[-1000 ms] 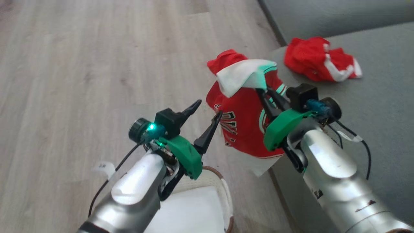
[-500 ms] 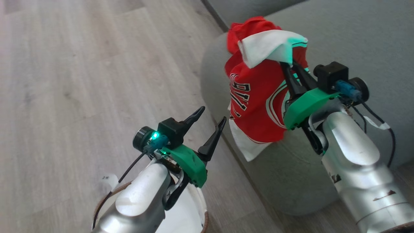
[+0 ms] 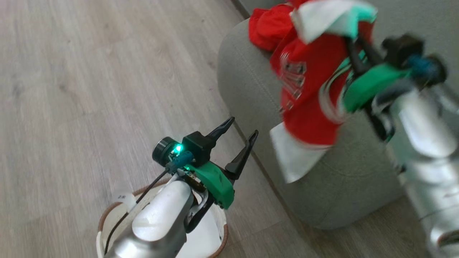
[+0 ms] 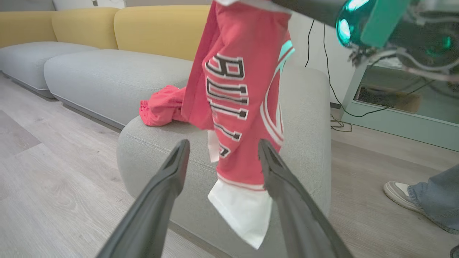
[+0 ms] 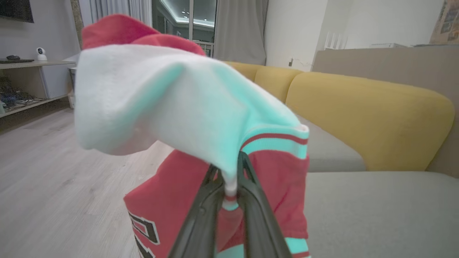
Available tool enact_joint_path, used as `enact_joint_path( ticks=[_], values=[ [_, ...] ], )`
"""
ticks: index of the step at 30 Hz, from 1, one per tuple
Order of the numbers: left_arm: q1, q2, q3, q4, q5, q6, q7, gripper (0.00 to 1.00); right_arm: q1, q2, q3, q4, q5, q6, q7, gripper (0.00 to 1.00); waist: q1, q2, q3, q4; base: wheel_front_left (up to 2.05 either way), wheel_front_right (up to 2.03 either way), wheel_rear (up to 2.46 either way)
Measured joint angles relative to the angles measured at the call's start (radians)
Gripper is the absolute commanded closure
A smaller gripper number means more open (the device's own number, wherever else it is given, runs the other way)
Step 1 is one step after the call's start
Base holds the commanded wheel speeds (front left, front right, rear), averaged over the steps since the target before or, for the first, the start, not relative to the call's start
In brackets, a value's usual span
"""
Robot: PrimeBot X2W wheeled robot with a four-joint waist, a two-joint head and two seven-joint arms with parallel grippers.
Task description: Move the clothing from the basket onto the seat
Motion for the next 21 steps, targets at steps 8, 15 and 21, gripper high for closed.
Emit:
enact_joint_path(
  ticks=[8, 15, 21],
  values=[
    [-0.016, 0.002, 0.000, -0.049, 0.062, 0.000, 0.000, 0.00, -0.254, -0.132, -0.036, 0.002, 0.007, 0.000, 0.049, 1.00, 0.0000, 0.0000, 0.102, 0.073, 0.00, 0.00, 0.00],
    [-0.107, 0.017, 0.002, -0.100, 0.122, 0.006, -0.003, 0.00, -0.486, -0.261, -0.108, 0.036, 0.006, 0.000, 0.078, 1.00, 0.0000, 0.0000, 0.243, 0.149, 0.00, 0.00, 0.00],
    [-0.158, 0.024, -0.001, -0.127, 0.149, 0.008, -0.003, 0.00, -0.597, -0.339, -0.187, 0.127, -0.003, 0.000, 0.083, 1.00, 0.0001, 0.0000, 0.371, 0.220, 0.00, 0.00, 0.00]
  ],
)
